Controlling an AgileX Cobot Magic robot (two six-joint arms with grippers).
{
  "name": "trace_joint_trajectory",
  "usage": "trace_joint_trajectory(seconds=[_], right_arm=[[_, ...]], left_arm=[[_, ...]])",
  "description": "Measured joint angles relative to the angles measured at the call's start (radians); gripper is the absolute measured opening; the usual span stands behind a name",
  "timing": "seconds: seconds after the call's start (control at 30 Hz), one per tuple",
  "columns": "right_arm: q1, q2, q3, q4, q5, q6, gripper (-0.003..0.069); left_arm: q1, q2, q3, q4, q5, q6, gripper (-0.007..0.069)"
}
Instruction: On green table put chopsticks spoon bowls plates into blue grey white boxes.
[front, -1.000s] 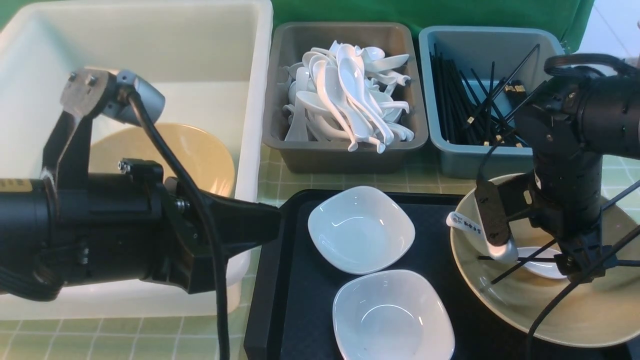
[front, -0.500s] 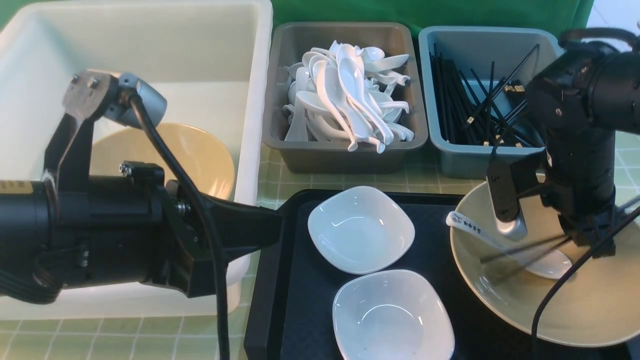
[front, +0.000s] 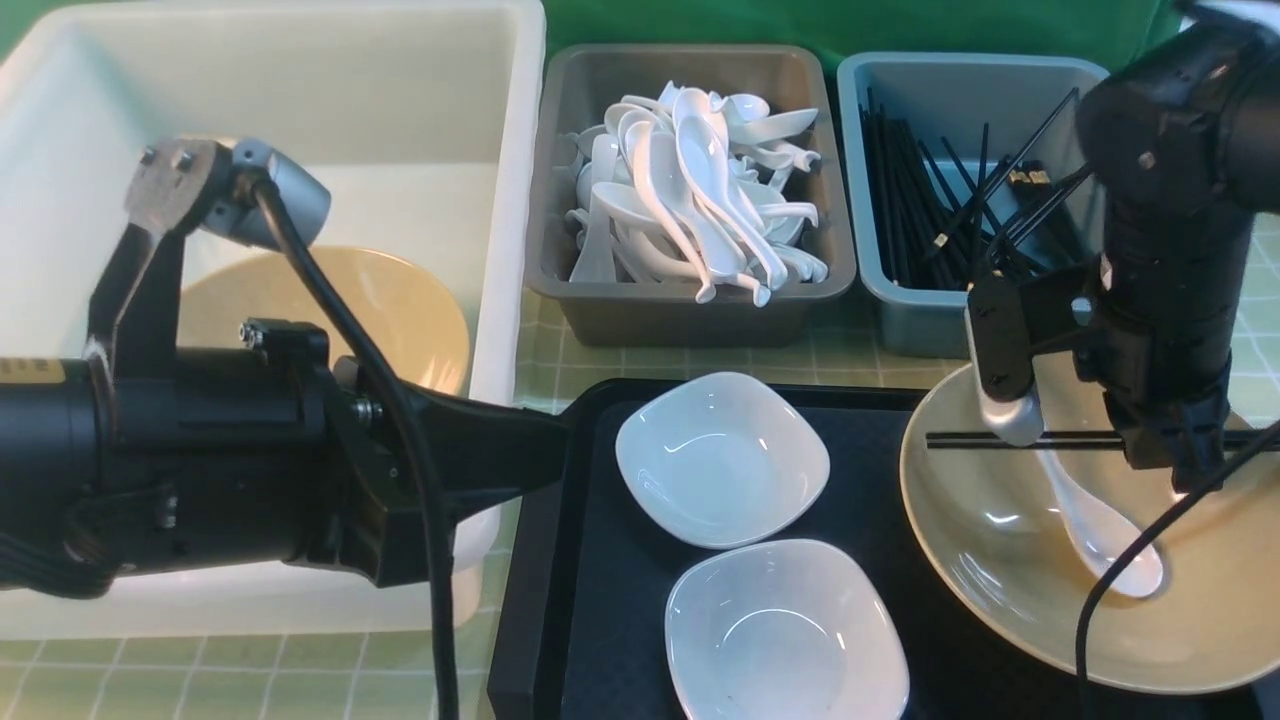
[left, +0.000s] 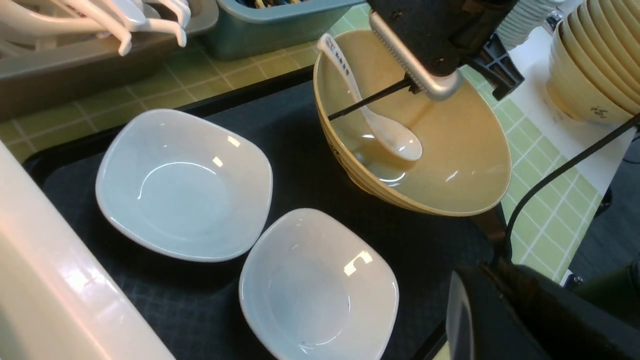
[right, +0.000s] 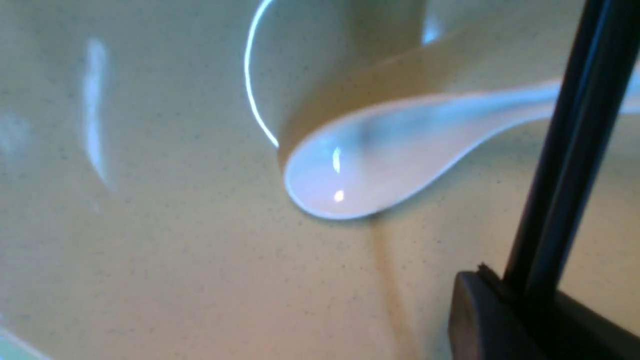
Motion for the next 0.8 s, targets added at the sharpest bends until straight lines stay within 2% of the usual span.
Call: trace_joint_trajectory(seconds=[0.23, 0.27, 0.37, 0.53, 0.6, 0.63, 0.73, 0.8], right_arm=[[-0.072, -0.05, -0.054, 0.271, 0.0, 0.055, 0.0055], [-0.081, -0.05, -0.058, 0.279, 0.0, 0.058, 0.0055], [-0.16, -0.05, -0.086, 0.416, -0.048, 0.147, 0.0055], [-0.297, -0.03, -0.14, 0.682, -0.158, 0.212, 0.0055], [-0.367, 0.014, -0.191, 0.885, -0.199, 0.207, 0.0055], [-0.377, 0.024, -0.195, 0.9, -0.201, 0.205, 0.0055], [-0.441, 0.127, -0.293, 1.144, -0.235, 0.199, 0.0055], [-0.456, 0.183, -0.344, 1.234, -0.259, 0.195, 0.0055]], left_arm=[[0.0, 0.003, 0.0, -0.047, -0.05, 0.001, -0.0001], [0.0, 0.005, 0.0, -0.051, -0.054, 0.001, -0.0001], [0.0, 0.027, 0.0, -0.081, -0.078, 0.028, -0.0001], [-0.013, 0.08, -0.014, -0.152, -0.062, 0.179, -0.0001], [-0.044, 0.131, -0.057, -0.196, -0.015, 0.296, -0.0001], [-0.048, 0.135, -0.057, -0.198, -0.012, 0.296, -0.0001], [-0.108, 0.212, -0.155, -0.206, 0.013, 0.373, -0.0001], [-0.131, 0.25, -0.202, -0.202, 0.013, 0.385, -0.0001]])
